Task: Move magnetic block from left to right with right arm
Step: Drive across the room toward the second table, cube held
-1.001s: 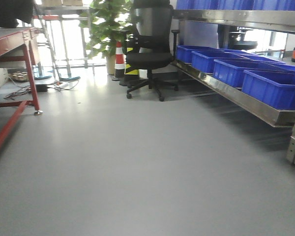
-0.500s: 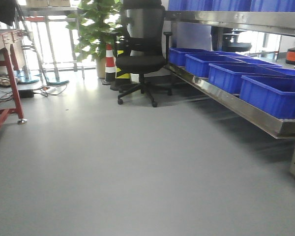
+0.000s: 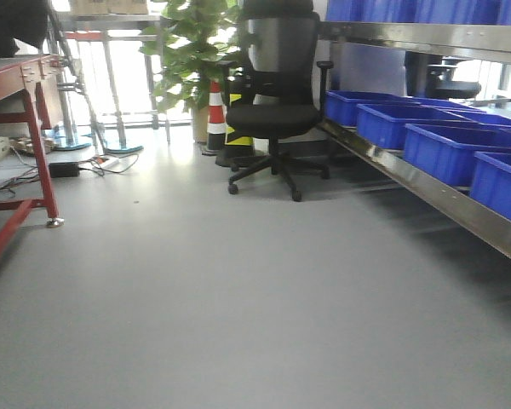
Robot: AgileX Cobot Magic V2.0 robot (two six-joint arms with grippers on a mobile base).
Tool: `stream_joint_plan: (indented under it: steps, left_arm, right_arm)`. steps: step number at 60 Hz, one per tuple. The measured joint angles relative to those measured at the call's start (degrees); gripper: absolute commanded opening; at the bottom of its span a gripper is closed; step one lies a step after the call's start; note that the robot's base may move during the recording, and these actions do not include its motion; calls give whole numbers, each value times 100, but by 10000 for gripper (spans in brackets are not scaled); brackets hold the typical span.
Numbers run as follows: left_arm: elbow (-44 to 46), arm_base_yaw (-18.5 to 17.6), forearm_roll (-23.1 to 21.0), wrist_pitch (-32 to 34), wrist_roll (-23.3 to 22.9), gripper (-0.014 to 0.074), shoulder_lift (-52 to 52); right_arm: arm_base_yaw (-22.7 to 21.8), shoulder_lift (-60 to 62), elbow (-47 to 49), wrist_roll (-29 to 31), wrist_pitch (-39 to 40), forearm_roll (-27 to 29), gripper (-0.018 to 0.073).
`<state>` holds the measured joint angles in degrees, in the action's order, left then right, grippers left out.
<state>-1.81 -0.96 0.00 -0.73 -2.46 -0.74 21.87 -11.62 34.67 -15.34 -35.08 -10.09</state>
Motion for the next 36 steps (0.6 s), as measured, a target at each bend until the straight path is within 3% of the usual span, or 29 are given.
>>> stream_joint_plan:
  steps: [36]
  left_arm:
    - [0, 0, 0, 0, 0, -116, 0]
  right_arm:
    - [0, 0, 0, 0, 0, 0, 215]
